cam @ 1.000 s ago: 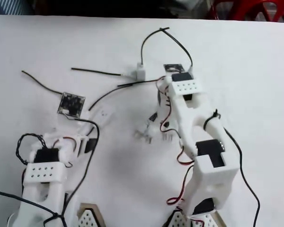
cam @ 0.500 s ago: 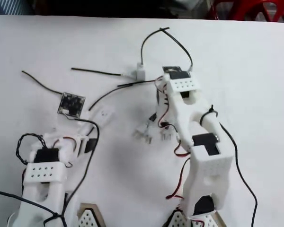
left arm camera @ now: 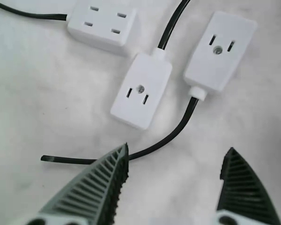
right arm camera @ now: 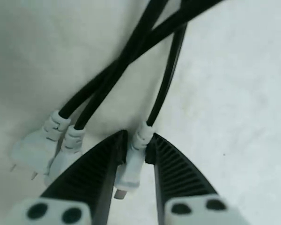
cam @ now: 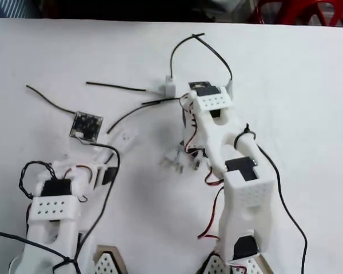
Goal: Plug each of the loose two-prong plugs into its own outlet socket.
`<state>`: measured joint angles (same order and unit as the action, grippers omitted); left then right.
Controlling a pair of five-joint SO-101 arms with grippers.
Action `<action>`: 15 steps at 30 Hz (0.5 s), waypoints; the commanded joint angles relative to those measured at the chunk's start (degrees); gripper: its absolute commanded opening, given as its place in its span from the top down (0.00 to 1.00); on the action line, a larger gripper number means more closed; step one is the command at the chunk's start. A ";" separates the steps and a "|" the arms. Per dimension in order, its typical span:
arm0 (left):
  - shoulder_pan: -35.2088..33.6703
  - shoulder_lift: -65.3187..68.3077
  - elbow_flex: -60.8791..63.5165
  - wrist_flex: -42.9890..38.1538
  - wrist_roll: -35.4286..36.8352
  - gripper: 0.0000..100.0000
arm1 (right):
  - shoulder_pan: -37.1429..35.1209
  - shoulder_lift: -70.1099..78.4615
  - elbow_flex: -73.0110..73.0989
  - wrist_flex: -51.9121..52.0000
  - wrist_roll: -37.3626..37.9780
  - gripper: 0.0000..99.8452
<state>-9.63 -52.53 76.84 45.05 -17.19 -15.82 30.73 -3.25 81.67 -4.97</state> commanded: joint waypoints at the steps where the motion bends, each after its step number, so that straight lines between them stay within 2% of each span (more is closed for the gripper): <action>1: -0.57 -1.54 -0.09 -1.23 -0.44 0.69 | -0.13 -0.40 -0.62 2.15 0.09 0.97; 6: -0.57 -1.54 -0.09 -1.23 -0.44 0.69 | -0.48 -0.40 -2.90 6.55 0.09 0.89; 15: -0.57 -1.54 -0.09 -1.23 -0.44 0.69 | -0.22 0.13 -4.84 7.78 0.09 0.94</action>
<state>-9.63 -52.53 76.84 45.05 -17.19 -16.26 31.08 -6.07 88.53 -4.88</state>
